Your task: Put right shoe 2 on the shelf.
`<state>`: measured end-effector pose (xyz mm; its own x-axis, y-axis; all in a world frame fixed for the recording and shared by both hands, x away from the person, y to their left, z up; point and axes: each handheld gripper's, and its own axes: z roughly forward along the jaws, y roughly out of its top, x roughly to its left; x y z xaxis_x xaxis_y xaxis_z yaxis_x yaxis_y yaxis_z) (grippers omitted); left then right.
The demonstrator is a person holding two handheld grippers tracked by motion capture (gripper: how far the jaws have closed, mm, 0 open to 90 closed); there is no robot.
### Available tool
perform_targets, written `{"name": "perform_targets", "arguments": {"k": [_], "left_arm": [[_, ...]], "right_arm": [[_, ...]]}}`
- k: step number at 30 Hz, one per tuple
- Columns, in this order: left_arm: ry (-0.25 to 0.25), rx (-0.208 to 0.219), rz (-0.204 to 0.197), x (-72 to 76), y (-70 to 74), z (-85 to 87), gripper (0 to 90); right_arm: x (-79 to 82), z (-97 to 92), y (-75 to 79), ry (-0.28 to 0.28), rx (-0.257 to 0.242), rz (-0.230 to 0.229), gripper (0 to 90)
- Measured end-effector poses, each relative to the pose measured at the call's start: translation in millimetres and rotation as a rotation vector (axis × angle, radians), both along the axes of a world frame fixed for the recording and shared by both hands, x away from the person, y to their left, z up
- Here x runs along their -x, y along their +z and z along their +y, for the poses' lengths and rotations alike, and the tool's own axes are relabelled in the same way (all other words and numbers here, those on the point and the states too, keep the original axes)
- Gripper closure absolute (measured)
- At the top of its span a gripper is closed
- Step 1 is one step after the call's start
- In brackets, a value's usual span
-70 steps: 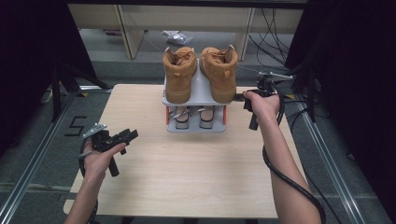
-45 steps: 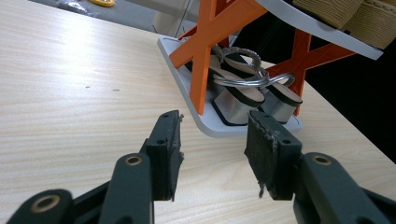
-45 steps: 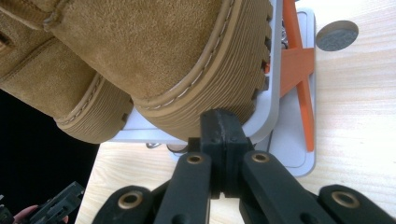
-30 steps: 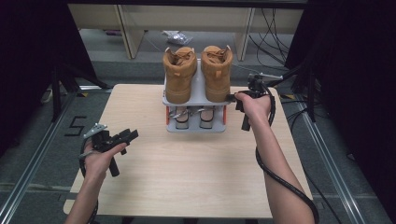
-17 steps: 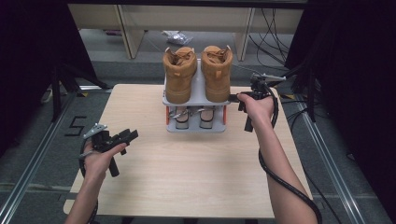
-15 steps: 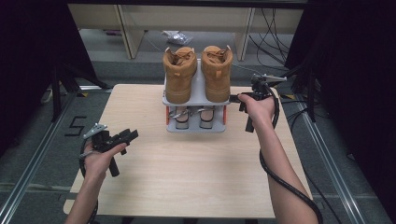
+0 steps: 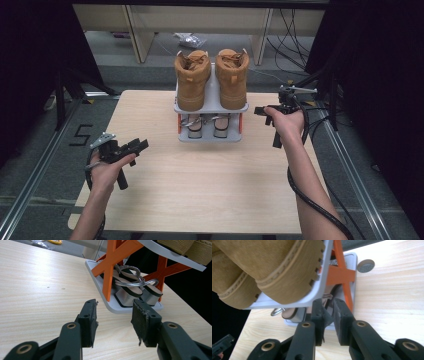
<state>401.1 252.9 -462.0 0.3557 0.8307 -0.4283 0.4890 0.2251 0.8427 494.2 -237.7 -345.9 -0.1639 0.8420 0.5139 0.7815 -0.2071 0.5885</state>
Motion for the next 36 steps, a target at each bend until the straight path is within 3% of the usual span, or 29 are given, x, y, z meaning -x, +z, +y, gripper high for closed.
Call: {"name": "perform_targets", "arguments": {"k": [1, 4, 5, 11, 12, 13, 17, 19, 23, 24, 25, 27, 28, 30, 32, 33, 36], "left_arm": [[0.0, 0.0, 0.0, 0.0, 0.0, 0.2, 54.2], [0.003, -0.001, -0.001, 0.0, 0.0, 0.3, 54.2], [0.004, 0.003, -0.002, -0.1, 0.1, 0.2, 54.2], [0.002, -0.001, 0.0, 0.0, -0.4, -0.1, 54.2], [-0.002, -0.001, -0.002, -0.1, -0.4, -0.1, 54.2], [-0.001, -0.002, -0.002, 0.0, -0.3, -0.2, 54.1], [0.003, 0.002, -0.001, 0.0, -0.3, -0.2, 54.1], [0.003, 0.0, -0.001, -0.1, -0.6, 0.0, 54.1], [0.003, 0.001, -0.001, -0.3, -1.2, 0.2, 54.1], [0.003, 0.0, -0.001, -0.3, -1.3, 0.2, 54.1], [0.004, 0.0, -0.001, -0.4, -1.4, 0.2, 54.0], [0.005, 0.002, -0.001, -0.5, -1.5, 0.5, 54.0], [0.009, 0.004, -0.001, -0.6, -1.6, 0.9, 53.9], [0.01, 0.002, -0.003, -0.9, -1.6, 2.0, 53.9], [0.014, 0.001, -0.002, -0.8, -1.6, 3.0, 53.9], [0.015, 0.001, -0.003, -0.8, -1.6, 3.5, 53.8], [0.018, 0.001, -0.002, -0.7, -1.6, 4.0, 53.8]], "right_arm": [[1.1, -0.7, -0.1, -0.004, -0.012, 0.011, 79.1], [3.9, -6.6, -3.4, -0.006, 0.02, -0.007, 77.1], [5.6, -7.1, -3.2, -0.008, 0.002, 0.004, 76.6], [12.1, -16.3, -9.7, -0.017, 0.043, 0.001, 74.2], [14.4, -15.1, -8.9, -0.034, 0.008, 0.031, 73.6], [13.8, -20.5, -13.1, -0.013, 0.06, -0.011, 72.9], [19.2, -25.6, -17.6, -0.033, 0.049, 0.004, 70.7], [20.0, -32.5, -22.6, 0.001, 0.09, -0.034, 70.0], [27.1, -35.8, -25.4, -0.048, 0.051, 0.016, 68.5], [27.0, -40.6, -28.4, -0.031, 0.099, -0.024, 68.0], [29.4, -40.5, -28.2, -0.047, 0.072, -0.003, 67.3], [31.6, -46.0, -31.7, -0.04, 0.096, -0.032, 65.2], [34.4, -46.8, -31.5, -0.062, 0.051, -0.011, 64.8], [36.9, -54.6, -35.0, -0.045, 0.084, -0.052, 64.4], [42.2, -56.8, -37.8, -0.074, 0.056, -0.023, 63.7], [42.4, -60.7, -41.1, -0.056, 0.091, -0.057, 63.3], [49.0, -66.0, -49.5, -0.066, 0.106, -0.054, 62.8]]}}
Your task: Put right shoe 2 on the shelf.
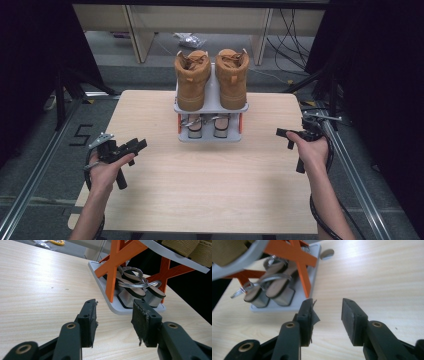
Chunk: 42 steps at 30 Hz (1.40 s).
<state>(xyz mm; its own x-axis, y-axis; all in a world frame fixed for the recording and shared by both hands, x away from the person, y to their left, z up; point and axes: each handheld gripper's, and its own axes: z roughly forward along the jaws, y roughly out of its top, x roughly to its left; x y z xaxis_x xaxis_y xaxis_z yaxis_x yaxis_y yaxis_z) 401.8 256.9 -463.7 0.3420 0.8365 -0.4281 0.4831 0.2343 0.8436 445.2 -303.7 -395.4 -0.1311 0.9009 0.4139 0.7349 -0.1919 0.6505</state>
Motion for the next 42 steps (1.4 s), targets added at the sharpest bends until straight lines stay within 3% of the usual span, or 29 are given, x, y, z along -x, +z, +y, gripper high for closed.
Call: {"name": "perform_targets", "arguments": {"k": [1, 3, 5, 8, 9, 10, 11, 14, 15, 16, 19, 21, 22, 24, 27, 28, 29, 35, 37, 38, 39, 40, 42], "left_arm": [[0.001, 0.0, 0.001, -0.1, -0.1, 0.0, 53.8], [0.0, -0.001, 0.002, -0.1, -0.6, -0.2, 53.8], [-0.001, -0.001, 0.003, -0.3, -0.9, -0.7, 53.8], [-0.001, -0.002, 0.003, -0.5, -1.4, -1.1, 53.8], [0.0, -0.002, 0.003, -0.5, -1.6, -1.1, 53.8], [0.0, -0.002, 0.003, -0.4, -1.6, -1.1, 53.8], [0.001, -0.002, 0.003, -0.5, -1.7, -1.1, 53.8], [0.002, -0.004, 0.003, -0.6, -1.8, -1.1, 53.6], [0.002, -0.004, 0.005, -0.6, -2.1, -1.2, 53.6], [0.002, -0.005, 0.005, -0.6, -2.3, -1.2, 53.5], [0.003, -0.006, 0.007, -0.6, -2.6, -1.7, 53.4], [0.002, -0.009, 0.006, -0.8, -2.8, -1.9, 53.4], [0.002, -0.011, 0.006, -0.8, -3.0, -2.0, 53.3], [0.001, -0.013, 0.007, -0.8, -3.3, -2.0, 53.1], [0.002, -0.016, 0.007, -0.8, -3.3, -1.9, 53.1], [0.002, -0.016, 0.007, -1.0, -3.5, -1.9, 53.0], [0.002, -0.015, 0.007, -1.1, -3.8, -2.0, 53.0], [-0.001, -0.023, 0.012, -1.2, -5.0, -3.0, 52.6], [-0.004, -0.024, 0.009, -1.1, -4.8, -3.3, 52.5], [-0.003, -0.024, 0.01, -1.1, -4.8, -3.2, 52.5], [-0.002, -0.024, 0.01, -1.2, -4.8, -3.2, 52.5], [-0.003, -0.025, 0.01, -1.3, -4.8, -3.2, 52.4], [-0.004, -0.024, 0.01, -1.3, -4.8, -3.2, 52.2]], "right_arm": [[2.9, -0.3, -2.7, -0.011, -0.026, 0.024, 62.7], [5.6, -7.7, -11.6, 0.019, 0.025, -0.011, 62.4], [11.1, -12.0, -18.1, 0.01, 0.032, -0.001, 62.3], [19.0, -14.9, -26.8, -0.028, 0.003, 0.026, 62.0], [19.4, -19.8, -31.8, -0.003, 0.036, -0.009, 62.0], [22.5, -19.5, -33.6, -0.02, 0.017, 0.006, 62.0], [24.7, -21.8, -35.6, -0.013, 0.033, 0.008, 62.0], [29.7, -27.0, -43.9, -0.008, 0.061, -0.026, 62.0], [32.4, -28.0, -45.4, -0.003, 0.05, -0.027, 62.0], [35.0, -26.5, -48.3, -0.031, 0.042, -0.015, 62.0], [39.9, -29.0, -55.9, -0.021, 0.069, -0.037, 61.9], [44.4, -26.3, -57.7, -0.043, 0.026, -0.016, 61.5], [46.1, -26.4, -58.4, -0.043, 0.026, -0.013, 61.4], [47.4, -28.3, -63.7, -0.027, 0.048, -0.05, 61.2], [53.0, -25.8, -67.1, -0.03, 0.019, -0.055, 60.8], [54.4, -25.8, -69.8, -0.031, 0.038, -0.072, 60.6], [56.1, -25.3, -70.6, -0.03, 0.037, -0.06, 60.3], [65.0, -24.7, -81.8, -0.059, 0.005, -0.11, 59.5], [67.2, -23.4, -83.3, -0.055, 0.007, -0.087, 59.1], [66.8, -25.4, -85.6, -0.046, 0.03, -0.106, 59.0], [67.8, -25.2, -85.2, -0.056, 0.003, -0.107, 58.8], [68.1, -26.6, -86.2, -0.054, 0.023, -0.112, 58.7], [70.3, -25.6, -87.6, -0.061, -0.002, -0.102, 58.0]]}}
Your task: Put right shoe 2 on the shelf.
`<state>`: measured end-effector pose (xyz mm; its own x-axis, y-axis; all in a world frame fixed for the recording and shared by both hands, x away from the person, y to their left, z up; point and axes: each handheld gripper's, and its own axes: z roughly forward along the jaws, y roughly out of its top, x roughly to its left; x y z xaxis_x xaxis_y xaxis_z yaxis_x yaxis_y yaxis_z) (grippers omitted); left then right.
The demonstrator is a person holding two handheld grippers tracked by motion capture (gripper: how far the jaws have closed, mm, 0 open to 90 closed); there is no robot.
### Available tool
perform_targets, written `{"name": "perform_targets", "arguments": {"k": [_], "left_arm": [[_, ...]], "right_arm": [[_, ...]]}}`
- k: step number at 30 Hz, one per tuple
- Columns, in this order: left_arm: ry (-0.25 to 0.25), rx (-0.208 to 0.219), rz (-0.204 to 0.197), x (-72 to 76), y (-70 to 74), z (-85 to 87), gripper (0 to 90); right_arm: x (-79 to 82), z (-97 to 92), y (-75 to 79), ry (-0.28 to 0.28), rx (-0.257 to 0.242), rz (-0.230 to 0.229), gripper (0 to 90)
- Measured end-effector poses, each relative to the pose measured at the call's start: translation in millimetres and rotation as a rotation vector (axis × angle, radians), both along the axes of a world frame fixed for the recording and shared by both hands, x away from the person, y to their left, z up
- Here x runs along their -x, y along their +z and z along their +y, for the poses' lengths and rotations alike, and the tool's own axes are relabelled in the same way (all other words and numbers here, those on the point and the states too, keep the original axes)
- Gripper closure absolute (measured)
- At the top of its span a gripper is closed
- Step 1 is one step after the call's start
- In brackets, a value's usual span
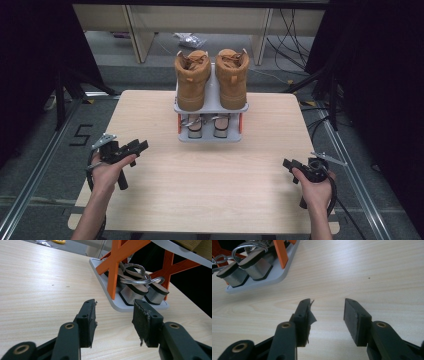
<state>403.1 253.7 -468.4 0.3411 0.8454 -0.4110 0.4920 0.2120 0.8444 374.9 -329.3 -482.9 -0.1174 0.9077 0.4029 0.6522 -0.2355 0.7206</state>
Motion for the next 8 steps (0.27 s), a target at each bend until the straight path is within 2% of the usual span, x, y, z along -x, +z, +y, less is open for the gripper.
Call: {"name": "perform_targets", "arguments": {"k": [1, 2, 3, 4, 5, 8], "left_arm": [[-0.001, 0.001, -0.001, -0.1, 0.1, -0.1, 52.1], [-0.002, 0.002, 0.0, -0.1, 0.3, -0.3, 51.9], [-0.002, 0.005, 0.0, -0.1, 0.6, -0.6, 51.7], [-0.002, 0.006, 0.0, -0.1, 0.8, -0.7, 51.4], [-0.002, 0.008, 0.001, -0.2, 1.0, -0.8, 50.8], [-0.001, 0.013, 0.002, -0.8, 1.5, -0.5, 49.2]], "right_arm": [[0.7, -1.2, -0.5, 0.008, 0.008, -0.005, 57.4], [-0.4, -2.9, -3.6, 0.024, 0.043, -0.027, 57.1], [2.8, 2.0, -1.1, -0.001, -0.006, 0.013, 56.3], [1.2, 0.4, -4.1, 0.013, 0.038, -0.014, 55.2], [2.8, 3.6, -2.5, 0.001, -0.002, 0.006, 53.6], [2.8, 6.6, -3.9, 0.008, 0.037, 0.0, 51.1]]}}
